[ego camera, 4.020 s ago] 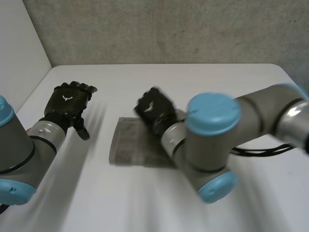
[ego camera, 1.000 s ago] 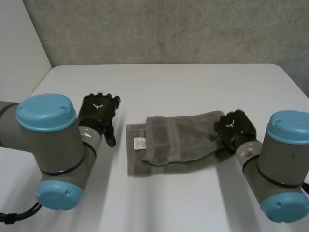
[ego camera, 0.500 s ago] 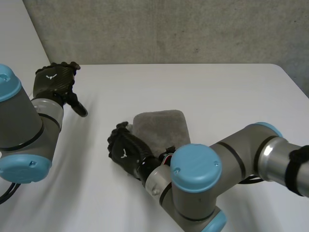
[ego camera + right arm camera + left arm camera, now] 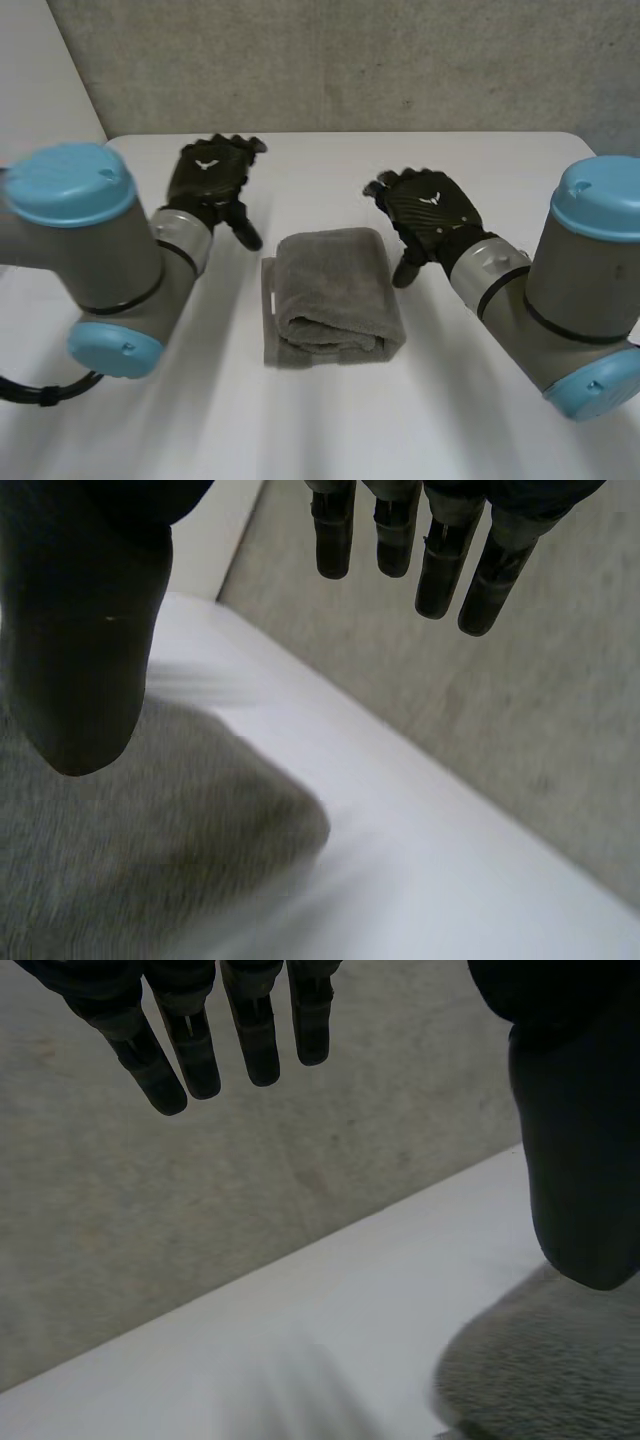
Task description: Fold the towel.
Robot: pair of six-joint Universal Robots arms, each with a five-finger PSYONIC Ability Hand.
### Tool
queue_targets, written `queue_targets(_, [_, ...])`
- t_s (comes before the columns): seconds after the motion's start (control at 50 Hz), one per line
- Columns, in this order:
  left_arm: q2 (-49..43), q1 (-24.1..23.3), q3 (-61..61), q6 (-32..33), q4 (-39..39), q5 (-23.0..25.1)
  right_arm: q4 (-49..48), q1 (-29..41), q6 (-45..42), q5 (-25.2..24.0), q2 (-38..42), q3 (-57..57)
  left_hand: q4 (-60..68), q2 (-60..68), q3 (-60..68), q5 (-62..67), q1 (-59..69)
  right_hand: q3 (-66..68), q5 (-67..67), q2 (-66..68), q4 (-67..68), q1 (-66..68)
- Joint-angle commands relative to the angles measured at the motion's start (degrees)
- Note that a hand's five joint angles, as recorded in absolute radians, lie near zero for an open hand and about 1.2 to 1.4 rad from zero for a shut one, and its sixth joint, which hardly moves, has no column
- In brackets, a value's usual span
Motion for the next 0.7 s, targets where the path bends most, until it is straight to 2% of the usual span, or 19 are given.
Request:
queue_targets(0.02, [-6.5, -4.2, 3.7, -0.1, -0.4, -0.1, 3.8, -1.2, 3.7, 0.1, 7.2, -3.8, -3.0, -2.6, -2.3, -11.4, -3.1, -3.6, -3.4, -3.7, -4.5, -3.0])
queue_targets(0.1, [-9.0, -5.9, 3.7, 0.0, -0.4, -0.1, 6.1, -2.0, 6.4, -0.3, 9.1, -5.9, -3.2, -2.8, -2.5, -11.6, -3.2, -3.6, -3.4, -3.7, -4.5, -3.0])
queue_targets(0.2, [-10.7, -6.8, 2.9, 0.3, -0.5, 0.0, 11.3, -2.1, 11.7, -5.3, 14.8, -10.8, -3.2, -2.8, -2.5, -11.6, -3.2, -3.6, -3.4, -3.7, -4.5, -3.0])
queue_targets(0.3, [-11.6, -6.8, 0.5, 0.7, -0.5, 0.2, 12.0, -1.5, 12.8, -7.1, 18.0, -13.0, -3.2, -2.8, -2.5, -11.6, -3.2, -3.6, -3.4, -3.7, -4.5, -3.0])
queue_targets(0.46, [-12.0, -6.6, -4.0, 1.5, -0.1, 0.2, 11.9, -1.3, 12.8, -7.0, 19.5, -14.5, -3.3, -3.0, -2.6, -11.8, -3.4, -3.6, -3.4, -3.7, -4.5, -3.0])
queue_targets(0.6, [-11.6, -6.1, -4.6, 7.6, -0.1, 0.1, 12.3, -1.1, 12.4, -6.0, 20.8, -15.1, -3.3, -3.0, -2.6, -11.8, -3.4, -3.6, -3.4, -3.7, -4.5, -3.0])
queue_targets(0.7, [-8.9, -6.1, -4.4, 7.9, -0.3, -0.3, 12.0, -1.0, 12.0, -2.2, 18.9, -14.2, -3.5, -3.1, -2.8, -11.9, -3.6, -3.6, -3.4, -3.7, -4.5, -3.0])
